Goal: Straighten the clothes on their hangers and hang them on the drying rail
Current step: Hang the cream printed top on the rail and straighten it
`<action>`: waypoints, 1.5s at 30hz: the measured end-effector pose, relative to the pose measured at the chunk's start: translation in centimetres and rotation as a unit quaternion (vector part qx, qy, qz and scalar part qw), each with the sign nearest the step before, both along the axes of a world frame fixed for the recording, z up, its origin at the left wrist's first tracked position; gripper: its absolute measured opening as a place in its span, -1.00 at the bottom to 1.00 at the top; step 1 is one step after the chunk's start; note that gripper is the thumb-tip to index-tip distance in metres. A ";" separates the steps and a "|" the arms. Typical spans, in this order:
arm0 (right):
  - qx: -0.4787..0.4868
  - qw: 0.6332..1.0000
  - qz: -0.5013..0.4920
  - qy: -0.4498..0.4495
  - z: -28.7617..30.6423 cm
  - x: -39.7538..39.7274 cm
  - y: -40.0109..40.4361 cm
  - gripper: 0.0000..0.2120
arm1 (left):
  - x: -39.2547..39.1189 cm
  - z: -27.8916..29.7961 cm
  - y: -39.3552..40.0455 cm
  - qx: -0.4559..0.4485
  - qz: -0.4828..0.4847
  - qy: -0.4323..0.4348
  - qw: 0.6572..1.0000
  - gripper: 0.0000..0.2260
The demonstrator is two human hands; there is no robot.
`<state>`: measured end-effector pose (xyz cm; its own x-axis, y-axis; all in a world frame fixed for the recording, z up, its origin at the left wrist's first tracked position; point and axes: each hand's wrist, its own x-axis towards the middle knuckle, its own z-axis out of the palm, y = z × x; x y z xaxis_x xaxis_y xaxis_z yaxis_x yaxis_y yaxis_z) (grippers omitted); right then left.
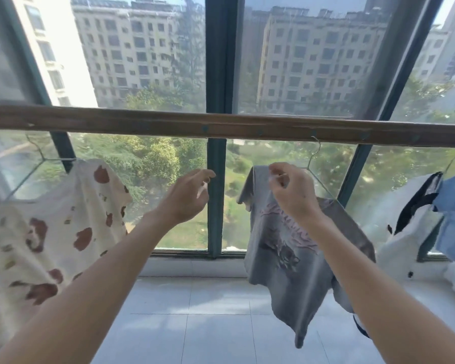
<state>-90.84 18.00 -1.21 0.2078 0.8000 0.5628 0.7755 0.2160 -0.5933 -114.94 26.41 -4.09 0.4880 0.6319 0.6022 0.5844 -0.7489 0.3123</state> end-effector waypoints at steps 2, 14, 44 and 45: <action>-0.005 0.998 0.055 0.022 0.1 -2.5 0.5 -0.74 | -1.4 0.5 -1.0 -0.011 0.021 -0.006 1.000 -0.65; -0.016 0.952 0.283 0.118 -0.1 -18.5 4.3 -0.76 | -16.9 2.5 -6.3 -0.035 0.224 -0.053 0.972 -0.65; -0.288 0.942 0.153 -0.077 -2.0 -40.1 19.0 -0.81 | -38.3 -1.3 8.7 -0.194 0.264 -0.090 0.940 -0.80; -0.275 0.945 0.148 -0.099 -2.0 -39.3 19.2 -0.87 | -37.8 -1.4 8.9 -0.195 0.257 -0.083 0.943 -0.79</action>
